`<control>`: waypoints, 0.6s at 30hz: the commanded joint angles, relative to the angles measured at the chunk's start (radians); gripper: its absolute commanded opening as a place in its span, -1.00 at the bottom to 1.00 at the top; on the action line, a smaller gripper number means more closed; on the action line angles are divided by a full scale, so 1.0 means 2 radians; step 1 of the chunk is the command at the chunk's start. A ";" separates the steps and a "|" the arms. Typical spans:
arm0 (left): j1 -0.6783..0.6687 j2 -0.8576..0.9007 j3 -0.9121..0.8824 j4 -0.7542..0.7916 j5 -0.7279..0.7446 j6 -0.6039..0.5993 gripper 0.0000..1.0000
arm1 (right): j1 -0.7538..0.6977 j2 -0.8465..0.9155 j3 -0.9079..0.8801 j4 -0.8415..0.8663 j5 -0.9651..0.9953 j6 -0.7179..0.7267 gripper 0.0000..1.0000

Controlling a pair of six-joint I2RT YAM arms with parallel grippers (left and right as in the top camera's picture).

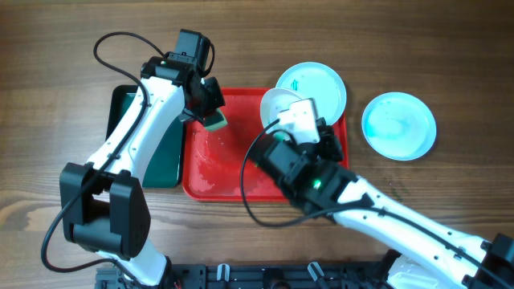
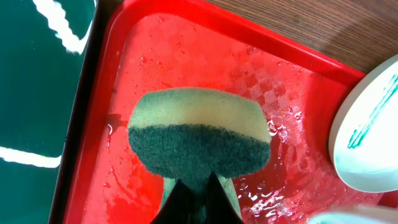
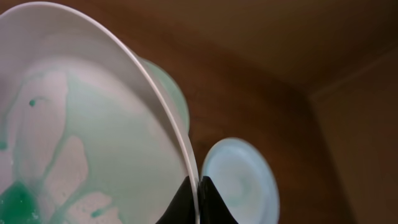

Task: Clean dirty plates on tray and stack at the side
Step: 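Carry the plate with the right gripper and stack it on the first plate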

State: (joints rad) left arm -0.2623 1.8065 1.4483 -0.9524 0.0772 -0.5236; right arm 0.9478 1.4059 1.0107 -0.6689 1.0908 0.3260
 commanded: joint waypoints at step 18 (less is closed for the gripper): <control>-0.001 0.006 -0.004 0.003 0.006 0.011 -0.92 | 0.048 -0.008 0.010 0.010 0.072 0.004 -0.92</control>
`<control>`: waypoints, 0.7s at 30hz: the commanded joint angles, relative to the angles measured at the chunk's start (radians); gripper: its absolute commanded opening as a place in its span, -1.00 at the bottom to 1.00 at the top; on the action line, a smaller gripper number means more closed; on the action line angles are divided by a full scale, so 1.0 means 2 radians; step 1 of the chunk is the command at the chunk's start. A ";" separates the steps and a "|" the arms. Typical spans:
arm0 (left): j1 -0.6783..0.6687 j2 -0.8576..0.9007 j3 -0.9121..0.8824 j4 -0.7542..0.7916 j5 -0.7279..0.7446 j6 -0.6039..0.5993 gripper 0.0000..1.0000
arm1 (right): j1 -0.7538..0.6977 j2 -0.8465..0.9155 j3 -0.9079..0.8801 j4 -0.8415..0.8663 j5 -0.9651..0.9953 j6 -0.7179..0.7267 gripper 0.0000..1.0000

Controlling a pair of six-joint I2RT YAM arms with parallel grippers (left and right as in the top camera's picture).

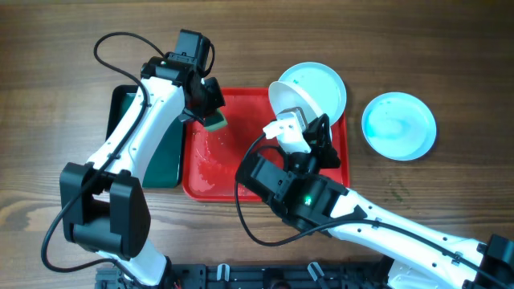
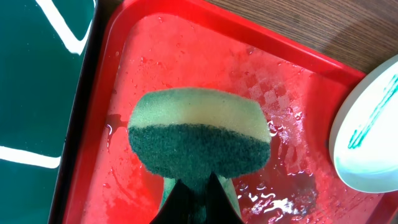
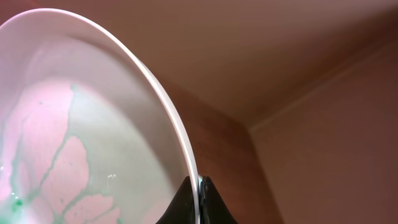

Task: Clean dirty plates on tray and stack at the side
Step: 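Carry the plate with the right gripper and stack it on the first plate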

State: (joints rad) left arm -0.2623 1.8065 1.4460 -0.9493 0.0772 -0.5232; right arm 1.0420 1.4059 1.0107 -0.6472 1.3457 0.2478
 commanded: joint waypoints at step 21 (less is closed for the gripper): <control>-0.001 0.006 -0.003 0.002 0.006 0.011 -0.92 | -0.479 -0.057 0.006 -0.042 -0.608 0.164 -0.91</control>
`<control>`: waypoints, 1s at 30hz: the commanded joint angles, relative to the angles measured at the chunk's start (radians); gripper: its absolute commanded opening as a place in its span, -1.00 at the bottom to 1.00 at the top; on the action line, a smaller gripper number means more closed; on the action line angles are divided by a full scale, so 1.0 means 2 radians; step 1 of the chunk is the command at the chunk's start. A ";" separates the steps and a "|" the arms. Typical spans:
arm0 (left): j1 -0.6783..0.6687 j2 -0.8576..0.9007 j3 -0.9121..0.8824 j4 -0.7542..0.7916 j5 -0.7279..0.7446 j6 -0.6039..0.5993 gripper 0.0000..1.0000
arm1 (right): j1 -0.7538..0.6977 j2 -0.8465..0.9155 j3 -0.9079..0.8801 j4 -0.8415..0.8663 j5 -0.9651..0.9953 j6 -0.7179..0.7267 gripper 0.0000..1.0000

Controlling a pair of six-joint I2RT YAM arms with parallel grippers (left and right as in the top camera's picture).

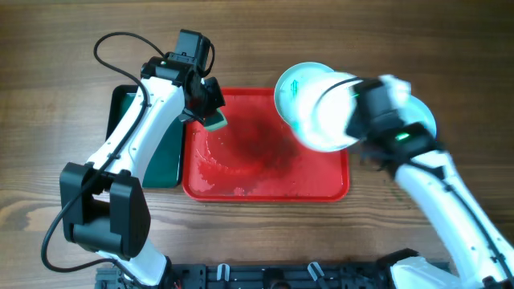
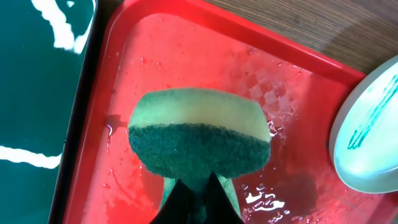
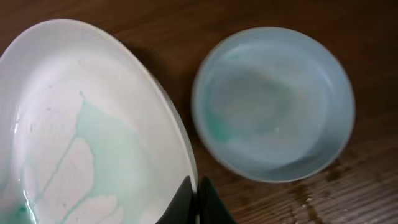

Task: Clean dirty plates on tray and stack at the side
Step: 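Carry the plate with the right gripper and stack it on the first plate, then grasp the remaining top plate with the right gripper and bring it toward the sponge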

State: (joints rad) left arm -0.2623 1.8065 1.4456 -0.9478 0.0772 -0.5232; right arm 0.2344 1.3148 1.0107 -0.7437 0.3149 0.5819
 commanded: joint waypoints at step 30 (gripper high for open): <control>-0.001 0.006 -0.003 0.006 0.006 0.011 -0.92 | -0.289 0.135 0.031 0.039 -0.262 -0.136 -0.13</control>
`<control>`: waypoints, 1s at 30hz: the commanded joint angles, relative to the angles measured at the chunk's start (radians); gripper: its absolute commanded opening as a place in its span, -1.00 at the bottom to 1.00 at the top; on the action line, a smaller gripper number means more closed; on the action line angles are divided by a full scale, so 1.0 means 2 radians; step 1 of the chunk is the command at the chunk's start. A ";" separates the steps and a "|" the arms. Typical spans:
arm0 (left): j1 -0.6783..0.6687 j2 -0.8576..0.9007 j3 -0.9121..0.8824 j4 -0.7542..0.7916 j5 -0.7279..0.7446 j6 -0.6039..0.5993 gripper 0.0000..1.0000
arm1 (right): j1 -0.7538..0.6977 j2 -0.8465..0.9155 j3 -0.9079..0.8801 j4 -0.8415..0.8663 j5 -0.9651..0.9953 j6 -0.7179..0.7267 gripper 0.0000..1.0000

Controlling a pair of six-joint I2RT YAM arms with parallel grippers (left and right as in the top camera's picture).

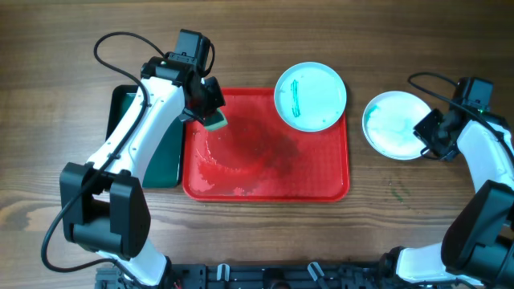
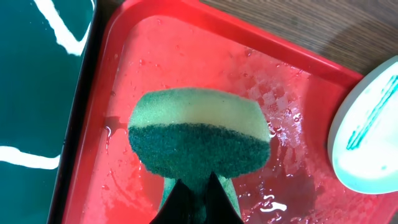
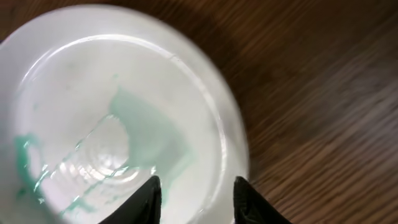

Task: Clean dirty plates on tray and stack at the side
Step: 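Grasp the remaining top plate with the right gripper and bring it toward the sponge, then lift the white plate with the right gripper toward the left-gripper sponge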

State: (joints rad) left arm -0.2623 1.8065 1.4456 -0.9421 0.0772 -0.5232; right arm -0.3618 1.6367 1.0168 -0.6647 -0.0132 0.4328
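Note:
A red tray (image 1: 265,189) lies mid-table, wet inside. On its far right corner sits a white plate (image 1: 310,95) with a green streak, also seen as the plate (image 2: 367,137) in the left wrist view. My left gripper (image 1: 210,112) is shut on a green-and-yellow sponge (image 2: 199,134), held over the tray's left part. To the right of the tray, on the wood, lies a white plate stack (image 1: 392,124) with pale green smears. My right gripper (image 3: 196,190) stands open over the rim of its top plate (image 3: 112,118).
A dark green tray (image 1: 165,152) lies along the left side of the red tray, under my left arm. Bare wooden table (image 1: 401,48) surrounds both trays. A cable (image 1: 120,44) loops behind the left arm.
My right gripper has let go of the smeared plate, which now lies on the plate right of the tray. The gripper is open at its rim. The left arm and sponge have not moved.
My right gripper held a smeared white plate tilted over the tray's right part. Then it held it higher over the tray, then beside the plate on the wood. Now that plate rests there, released. The left gripper kept the sponge still throughout.

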 commanded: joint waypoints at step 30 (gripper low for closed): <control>-0.019 0.006 -0.003 0.045 0.006 0.009 -0.92 | 0.247 0.126 0.037 0.107 -0.092 -0.035 -0.85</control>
State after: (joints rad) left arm -0.2981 1.8069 1.4448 -0.8555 0.0776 -0.5201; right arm 0.1284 1.8587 1.0809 -0.4480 -0.1753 0.4187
